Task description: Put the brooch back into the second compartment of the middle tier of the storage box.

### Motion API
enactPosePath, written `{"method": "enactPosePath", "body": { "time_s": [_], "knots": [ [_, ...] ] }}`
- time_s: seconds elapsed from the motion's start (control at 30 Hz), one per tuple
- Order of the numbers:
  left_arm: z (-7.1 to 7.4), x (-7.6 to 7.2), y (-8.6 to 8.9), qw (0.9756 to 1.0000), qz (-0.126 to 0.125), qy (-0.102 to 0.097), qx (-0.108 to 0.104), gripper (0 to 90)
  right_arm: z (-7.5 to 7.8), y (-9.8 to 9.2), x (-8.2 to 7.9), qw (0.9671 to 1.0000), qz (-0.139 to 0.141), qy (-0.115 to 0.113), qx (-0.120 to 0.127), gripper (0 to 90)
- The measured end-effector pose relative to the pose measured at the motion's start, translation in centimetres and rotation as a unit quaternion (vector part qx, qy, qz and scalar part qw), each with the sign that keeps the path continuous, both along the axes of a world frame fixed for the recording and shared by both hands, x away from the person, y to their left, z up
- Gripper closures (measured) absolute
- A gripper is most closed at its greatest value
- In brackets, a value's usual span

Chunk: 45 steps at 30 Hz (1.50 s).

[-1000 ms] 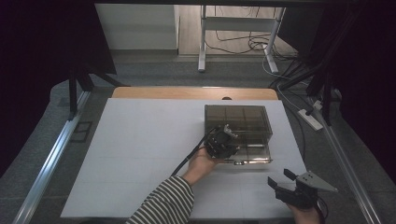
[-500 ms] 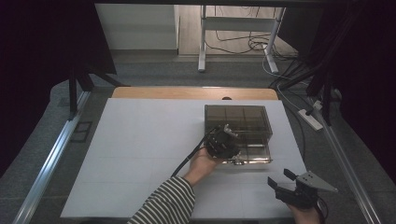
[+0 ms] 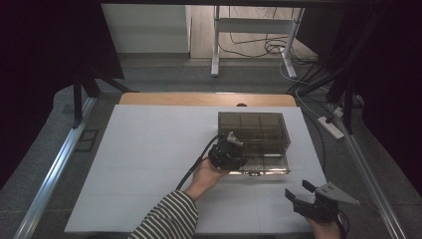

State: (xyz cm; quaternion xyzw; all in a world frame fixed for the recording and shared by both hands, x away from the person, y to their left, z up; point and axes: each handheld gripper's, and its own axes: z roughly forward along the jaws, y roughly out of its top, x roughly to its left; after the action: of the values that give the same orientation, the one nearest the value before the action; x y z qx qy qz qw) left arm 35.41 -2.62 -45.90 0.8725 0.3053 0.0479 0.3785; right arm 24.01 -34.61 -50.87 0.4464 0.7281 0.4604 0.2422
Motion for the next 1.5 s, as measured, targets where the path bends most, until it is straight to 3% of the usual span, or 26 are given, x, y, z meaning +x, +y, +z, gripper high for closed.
{"method": "enactPosePath", "body": {
  "time_s": [0.47, 1.5],
  "knots": [
    [0.6, -1.1, 2.4, 0.9996, 0.02, -0.017, -0.006, 50.9, 0.0, 0.0, 0.0, 1.0, -0.001, 0.0, 0.0, 23.7],
    [1.0, -2.8, 6.7, 0.9981, 0.042, -0.035, -0.03, 47.5, 0.0, -0.1, 0.0, 1.0, -0.002, 0.001, 0.001, 23.6]
  ]
}}
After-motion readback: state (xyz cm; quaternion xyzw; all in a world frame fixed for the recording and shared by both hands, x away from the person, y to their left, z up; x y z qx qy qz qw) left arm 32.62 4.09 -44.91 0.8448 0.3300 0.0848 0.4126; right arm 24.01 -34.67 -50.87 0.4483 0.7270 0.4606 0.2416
